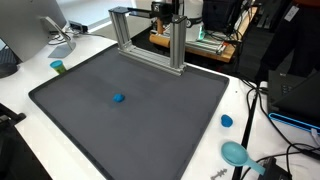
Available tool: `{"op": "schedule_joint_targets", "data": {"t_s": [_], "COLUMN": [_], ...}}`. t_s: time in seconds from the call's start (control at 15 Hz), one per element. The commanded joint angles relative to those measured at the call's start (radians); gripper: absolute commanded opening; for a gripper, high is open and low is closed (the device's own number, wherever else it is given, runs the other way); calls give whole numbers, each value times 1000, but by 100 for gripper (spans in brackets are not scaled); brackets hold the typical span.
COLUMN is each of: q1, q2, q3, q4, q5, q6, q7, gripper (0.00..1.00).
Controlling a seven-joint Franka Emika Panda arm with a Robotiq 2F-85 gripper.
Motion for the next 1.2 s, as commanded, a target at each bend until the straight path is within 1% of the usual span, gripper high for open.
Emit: {"op": "schedule_joint_targets", "data": {"t_s": [0.0,0.27,0.67,1.13], "q1": [-13,-19,-29,-22], "q2": [16,57,112,100], "q3": [47,64,43,18], "q4": [1,-1,-1,-1], "q5": [-1,-8,-19,-17], "q6": [51,83,62,21], "q7": [58,82,53,1], "gripper": [100,100,100,100]}}
